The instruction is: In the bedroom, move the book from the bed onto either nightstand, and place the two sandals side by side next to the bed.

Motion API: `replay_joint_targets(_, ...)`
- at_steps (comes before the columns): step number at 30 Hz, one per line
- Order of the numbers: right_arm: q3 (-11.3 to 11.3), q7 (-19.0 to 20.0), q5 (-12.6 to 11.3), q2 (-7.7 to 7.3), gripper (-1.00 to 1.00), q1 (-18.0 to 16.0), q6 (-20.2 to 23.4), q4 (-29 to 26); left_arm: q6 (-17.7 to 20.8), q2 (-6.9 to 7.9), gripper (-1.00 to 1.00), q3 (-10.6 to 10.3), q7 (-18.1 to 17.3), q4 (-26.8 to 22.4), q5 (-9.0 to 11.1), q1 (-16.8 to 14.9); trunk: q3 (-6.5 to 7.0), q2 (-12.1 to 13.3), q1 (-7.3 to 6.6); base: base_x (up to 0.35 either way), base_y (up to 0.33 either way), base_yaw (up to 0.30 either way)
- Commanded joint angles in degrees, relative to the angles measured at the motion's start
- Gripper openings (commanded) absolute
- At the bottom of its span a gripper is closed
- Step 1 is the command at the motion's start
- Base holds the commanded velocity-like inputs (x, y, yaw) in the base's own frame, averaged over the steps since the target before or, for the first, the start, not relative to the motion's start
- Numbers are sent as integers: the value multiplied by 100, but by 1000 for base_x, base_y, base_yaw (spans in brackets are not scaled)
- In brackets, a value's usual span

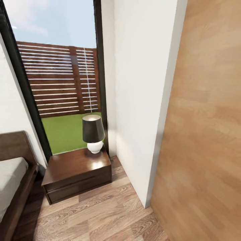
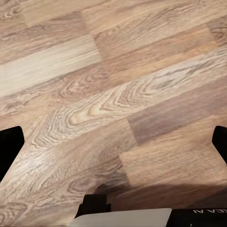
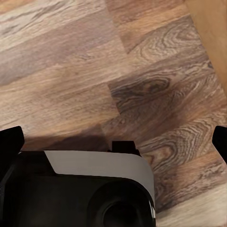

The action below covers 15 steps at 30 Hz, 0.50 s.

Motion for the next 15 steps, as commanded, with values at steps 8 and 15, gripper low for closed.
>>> replay_joint_targets(8, -6, 0, -2, 1, 100, -1, -16, 1, -13, -1, 100, -1, 3, 0, -6, -2, -5, -3, 0, 0, 0, 294)
replay_joint_targets(15, -5, -1, -2, 1, 100, -1, -17, 1, -13, -1, 100, -1, 3, 1, -4, -2, -5, -3, 0, 0, 0, 294)
